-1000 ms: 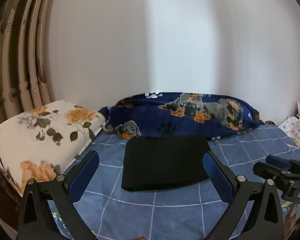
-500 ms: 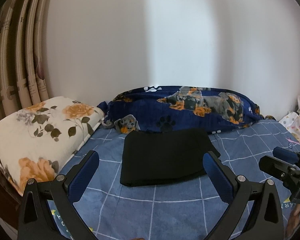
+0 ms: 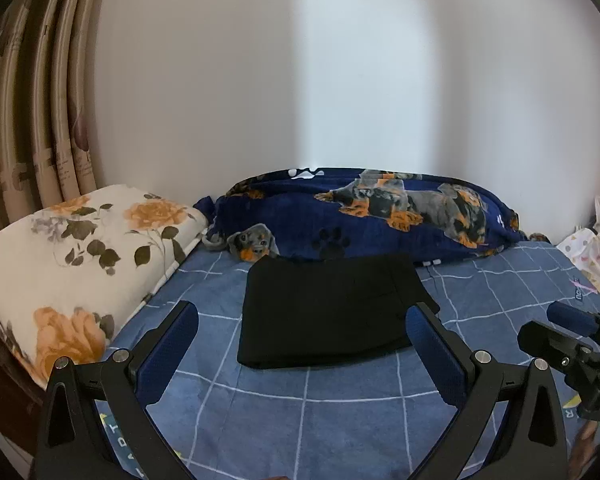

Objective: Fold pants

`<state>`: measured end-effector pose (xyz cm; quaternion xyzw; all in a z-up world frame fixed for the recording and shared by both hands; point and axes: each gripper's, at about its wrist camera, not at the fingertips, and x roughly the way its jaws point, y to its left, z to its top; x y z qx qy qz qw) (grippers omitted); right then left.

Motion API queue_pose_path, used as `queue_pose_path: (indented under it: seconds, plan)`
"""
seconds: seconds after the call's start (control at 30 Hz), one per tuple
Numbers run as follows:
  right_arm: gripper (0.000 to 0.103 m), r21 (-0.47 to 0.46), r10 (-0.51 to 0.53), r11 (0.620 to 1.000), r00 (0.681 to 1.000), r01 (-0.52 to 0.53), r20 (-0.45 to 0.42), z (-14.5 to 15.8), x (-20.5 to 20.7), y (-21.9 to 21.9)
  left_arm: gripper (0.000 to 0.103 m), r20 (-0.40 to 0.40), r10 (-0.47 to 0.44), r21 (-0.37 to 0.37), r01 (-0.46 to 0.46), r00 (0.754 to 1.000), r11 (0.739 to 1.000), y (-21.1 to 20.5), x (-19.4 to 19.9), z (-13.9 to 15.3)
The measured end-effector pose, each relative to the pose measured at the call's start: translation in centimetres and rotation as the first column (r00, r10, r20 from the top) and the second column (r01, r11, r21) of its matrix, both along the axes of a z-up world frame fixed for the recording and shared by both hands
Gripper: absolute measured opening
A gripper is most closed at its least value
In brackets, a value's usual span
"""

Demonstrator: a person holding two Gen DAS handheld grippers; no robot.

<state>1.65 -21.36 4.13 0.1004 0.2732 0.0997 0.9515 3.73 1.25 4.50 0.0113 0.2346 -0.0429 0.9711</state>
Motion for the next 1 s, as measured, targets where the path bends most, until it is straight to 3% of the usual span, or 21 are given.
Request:
queue_pose_path:
  seconds: [1.0]
  plan:
    - [0.088,0.015,0.005,1.000,0.999,-0.005,-0.034,-1.01,0.42,-0.44,0.103,-0.017,-0.013,-0.016,0.012,1.000,1.000,0.18,0.23,-0.46]
